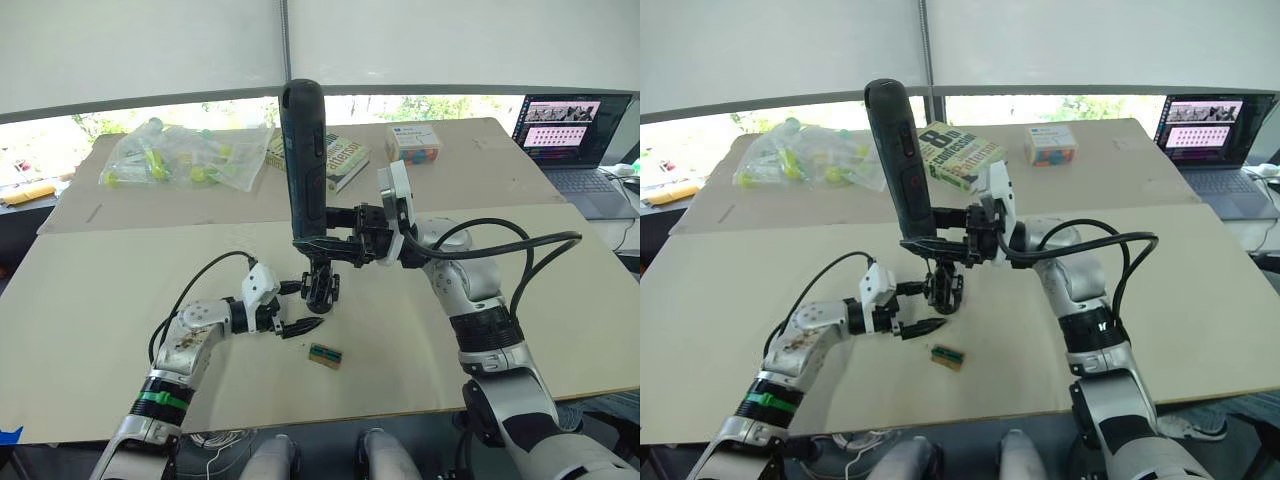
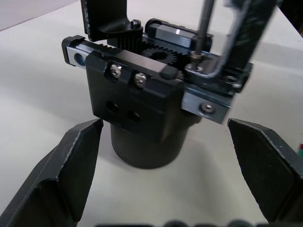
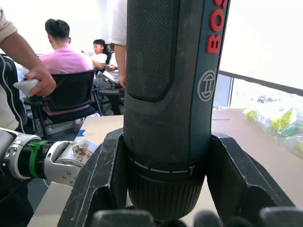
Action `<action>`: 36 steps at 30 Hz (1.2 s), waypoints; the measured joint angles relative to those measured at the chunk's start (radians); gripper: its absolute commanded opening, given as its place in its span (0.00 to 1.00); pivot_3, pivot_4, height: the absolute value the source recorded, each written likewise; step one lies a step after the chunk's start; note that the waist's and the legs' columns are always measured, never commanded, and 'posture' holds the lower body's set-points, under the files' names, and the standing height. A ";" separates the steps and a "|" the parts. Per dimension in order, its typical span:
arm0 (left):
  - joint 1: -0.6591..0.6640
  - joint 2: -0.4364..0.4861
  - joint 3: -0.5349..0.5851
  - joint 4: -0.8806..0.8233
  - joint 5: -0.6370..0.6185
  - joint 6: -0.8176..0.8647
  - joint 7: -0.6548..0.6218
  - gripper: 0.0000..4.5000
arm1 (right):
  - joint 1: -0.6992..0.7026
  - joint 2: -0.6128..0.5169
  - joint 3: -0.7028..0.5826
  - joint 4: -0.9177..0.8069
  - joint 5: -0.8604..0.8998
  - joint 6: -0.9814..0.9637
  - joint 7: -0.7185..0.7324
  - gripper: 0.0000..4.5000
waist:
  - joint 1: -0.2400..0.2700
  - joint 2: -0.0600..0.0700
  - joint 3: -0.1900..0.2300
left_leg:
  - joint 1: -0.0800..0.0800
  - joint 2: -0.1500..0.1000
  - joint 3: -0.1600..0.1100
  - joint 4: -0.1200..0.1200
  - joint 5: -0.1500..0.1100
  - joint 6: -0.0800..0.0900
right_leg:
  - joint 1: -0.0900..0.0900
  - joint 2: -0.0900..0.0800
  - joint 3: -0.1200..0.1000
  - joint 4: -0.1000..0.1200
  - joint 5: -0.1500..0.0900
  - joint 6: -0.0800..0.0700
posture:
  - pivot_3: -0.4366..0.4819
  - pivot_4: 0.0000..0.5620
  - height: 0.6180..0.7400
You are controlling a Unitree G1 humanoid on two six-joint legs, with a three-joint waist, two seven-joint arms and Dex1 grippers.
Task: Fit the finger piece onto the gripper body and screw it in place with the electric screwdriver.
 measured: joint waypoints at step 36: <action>-0.121 -0.086 -0.021 0.247 0.078 -0.141 -0.038 0.53 | 0.002 -0.007 0.014 -0.023 -0.003 -0.006 -0.009 0.43 | 0.003 -0.001 -0.001 | 0.000 -0.001 0.000 0.001 0.000 0.000 | 0.001 0.000 0.000 0.000 0.001 0.001 | 0.48 0.27 1.00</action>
